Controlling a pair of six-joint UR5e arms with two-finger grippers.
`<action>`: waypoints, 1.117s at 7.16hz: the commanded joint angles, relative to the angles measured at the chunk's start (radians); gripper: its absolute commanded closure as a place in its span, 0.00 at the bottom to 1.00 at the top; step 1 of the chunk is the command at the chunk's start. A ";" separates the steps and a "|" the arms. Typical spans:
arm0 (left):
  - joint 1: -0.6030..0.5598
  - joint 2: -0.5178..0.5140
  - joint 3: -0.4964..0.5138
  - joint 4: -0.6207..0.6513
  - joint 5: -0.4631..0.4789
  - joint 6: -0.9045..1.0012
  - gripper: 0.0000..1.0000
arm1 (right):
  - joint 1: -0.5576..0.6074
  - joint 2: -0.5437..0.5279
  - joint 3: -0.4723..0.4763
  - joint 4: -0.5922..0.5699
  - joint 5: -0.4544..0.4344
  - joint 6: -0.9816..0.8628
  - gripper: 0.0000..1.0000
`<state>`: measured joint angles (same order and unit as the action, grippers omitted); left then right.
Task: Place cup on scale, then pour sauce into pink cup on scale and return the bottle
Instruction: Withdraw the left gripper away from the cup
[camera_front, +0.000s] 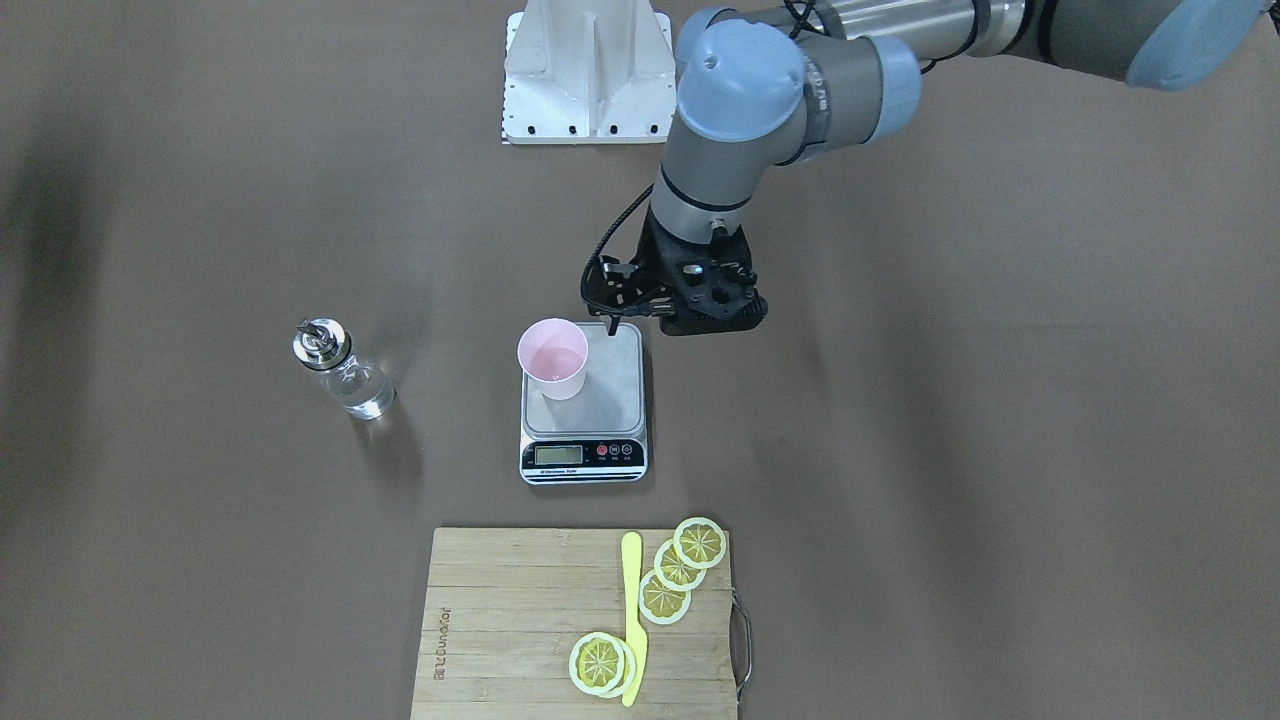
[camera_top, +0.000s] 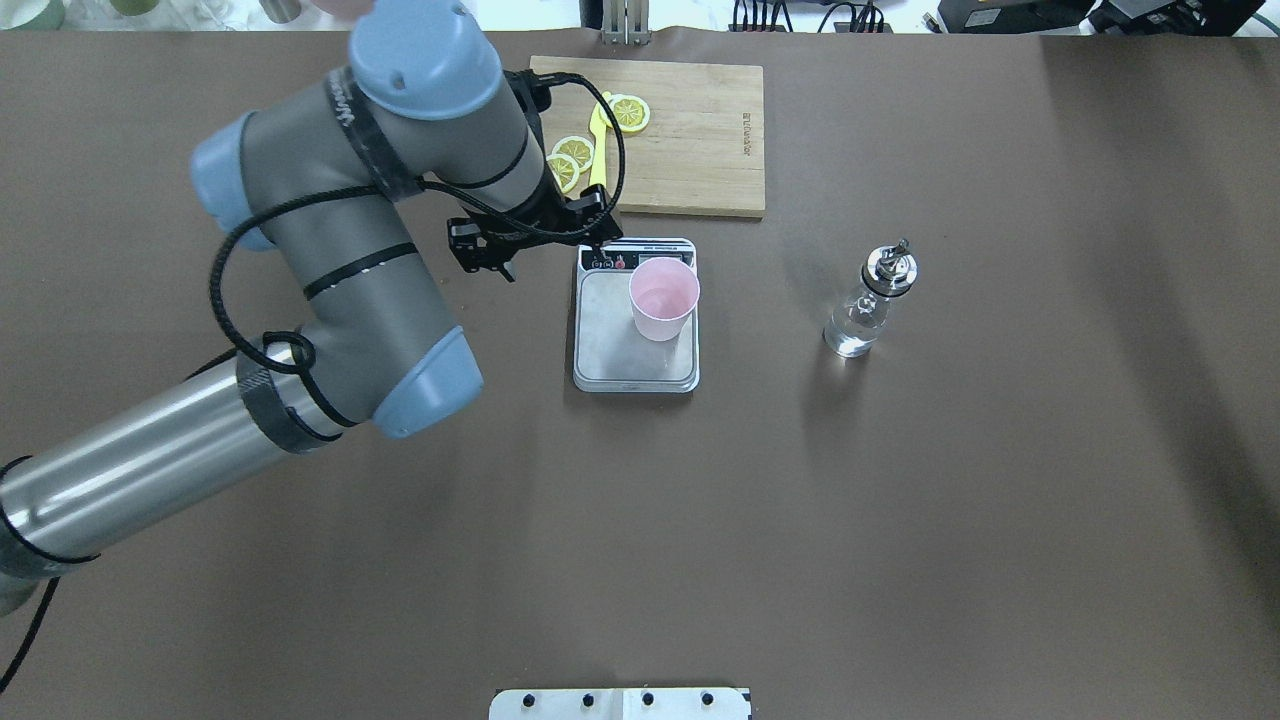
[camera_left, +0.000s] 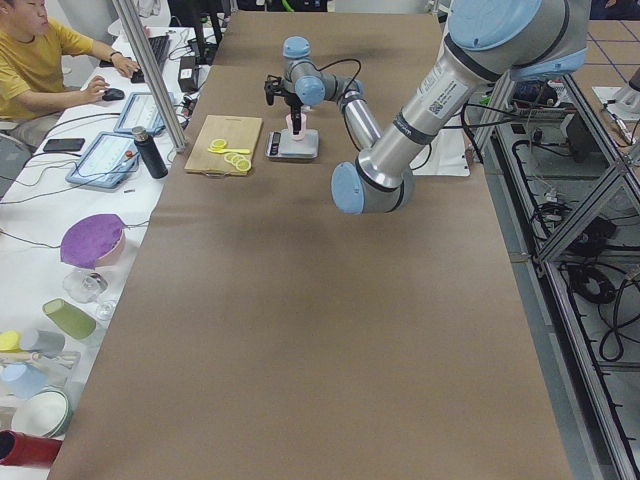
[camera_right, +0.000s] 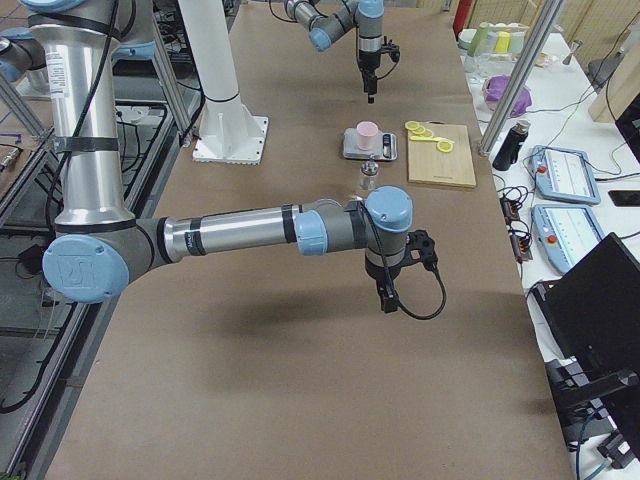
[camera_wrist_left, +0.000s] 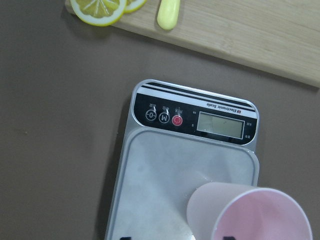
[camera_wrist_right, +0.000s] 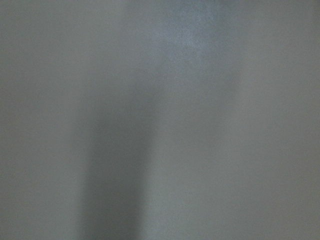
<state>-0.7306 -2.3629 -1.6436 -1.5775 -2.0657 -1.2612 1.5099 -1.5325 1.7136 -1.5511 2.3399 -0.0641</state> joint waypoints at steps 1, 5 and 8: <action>-0.129 0.108 -0.077 0.022 -0.092 0.186 0.00 | -0.016 -0.009 0.064 0.003 0.025 0.004 0.01; -0.274 0.206 -0.070 0.022 -0.179 0.459 0.00 | -0.103 -0.095 0.244 0.170 0.041 0.128 0.07; -0.309 0.231 -0.067 0.024 -0.180 0.512 0.00 | -0.348 -0.087 0.285 0.267 -0.075 0.409 0.03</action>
<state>-1.0245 -2.1431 -1.7110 -1.5558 -2.2450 -0.7887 1.2537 -1.6206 1.9766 -1.2998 2.3304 0.2645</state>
